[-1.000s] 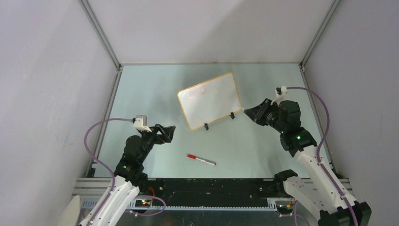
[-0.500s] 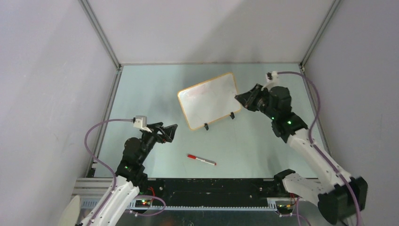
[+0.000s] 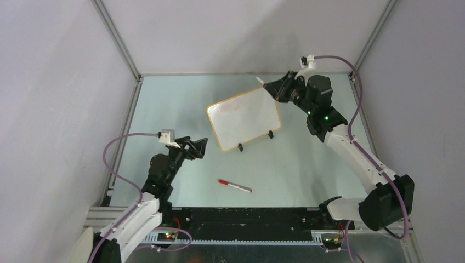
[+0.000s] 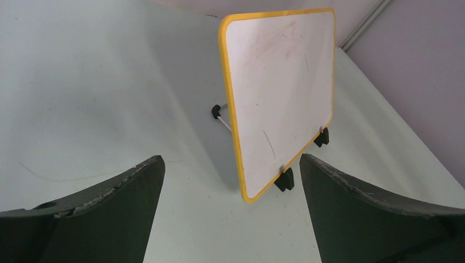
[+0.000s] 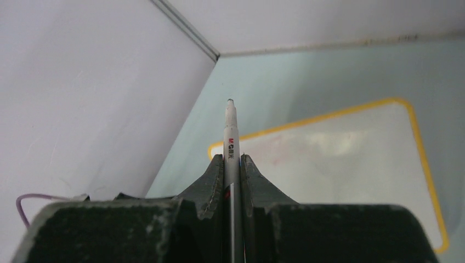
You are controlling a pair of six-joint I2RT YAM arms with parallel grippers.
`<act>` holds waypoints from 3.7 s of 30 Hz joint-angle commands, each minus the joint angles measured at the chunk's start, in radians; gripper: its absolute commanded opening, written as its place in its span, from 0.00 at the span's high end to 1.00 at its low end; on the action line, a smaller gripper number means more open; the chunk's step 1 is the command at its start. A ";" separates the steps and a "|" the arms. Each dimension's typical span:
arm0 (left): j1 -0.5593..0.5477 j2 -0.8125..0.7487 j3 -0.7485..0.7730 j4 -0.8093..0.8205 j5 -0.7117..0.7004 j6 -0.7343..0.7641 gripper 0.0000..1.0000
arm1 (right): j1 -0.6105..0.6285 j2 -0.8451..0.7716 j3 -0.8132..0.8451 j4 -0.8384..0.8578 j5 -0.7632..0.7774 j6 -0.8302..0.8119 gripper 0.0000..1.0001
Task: Write a sentence on the whiteboard
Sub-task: Hold the whiteboard on the whiteboard stand.
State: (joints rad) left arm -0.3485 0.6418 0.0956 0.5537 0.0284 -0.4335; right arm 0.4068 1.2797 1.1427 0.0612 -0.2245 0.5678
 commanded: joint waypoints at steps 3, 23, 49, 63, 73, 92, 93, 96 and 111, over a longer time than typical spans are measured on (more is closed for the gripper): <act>0.000 0.106 0.020 0.225 0.080 0.074 0.01 | -0.020 0.067 0.148 0.076 0.014 -0.059 1.00; 0.267 0.948 0.302 0.978 0.640 -0.213 0.08 | 0.135 0.161 0.124 0.040 -0.004 -0.238 1.00; 0.229 1.140 0.384 0.973 0.663 -0.225 0.43 | 0.283 0.274 0.124 0.058 0.070 -0.303 1.00; 0.241 1.162 0.404 0.962 0.681 -0.245 0.56 | 0.342 0.351 0.196 -0.018 0.170 -0.359 1.00; 0.252 1.182 0.412 0.971 0.697 -0.271 0.69 | 0.352 0.382 0.219 -0.038 0.183 -0.363 1.00; 0.254 1.198 0.434 0.962 0.716 -0.283 1.00 | 0.380 0.418 0.256 -0.057 0.221 -0.376 1.00; 0.255 1.200 0.437 0.960 0.718 -0.284 1.00 | 0.382 0.421 0.262 -0.072 0.223 -0.375 1.00; 0.255 1.203 0.441 0.958 0.721 -0.286 1.00 | 0.383 0.429 0.270 -0.096 0.237 -0.375 1.00; 0.256 1.206 0.444 0.964 0.726 -0.295 1.00 | 0.394 0.464 0.306 -0.120 0.261 -0.382 1.00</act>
State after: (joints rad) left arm -0.0998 1.8343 0.5125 1.4796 0.7444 -0.7612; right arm 0.7883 1.7313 1.3891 -0.0647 0.0200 0.2054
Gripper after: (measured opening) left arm 0.023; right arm 0.145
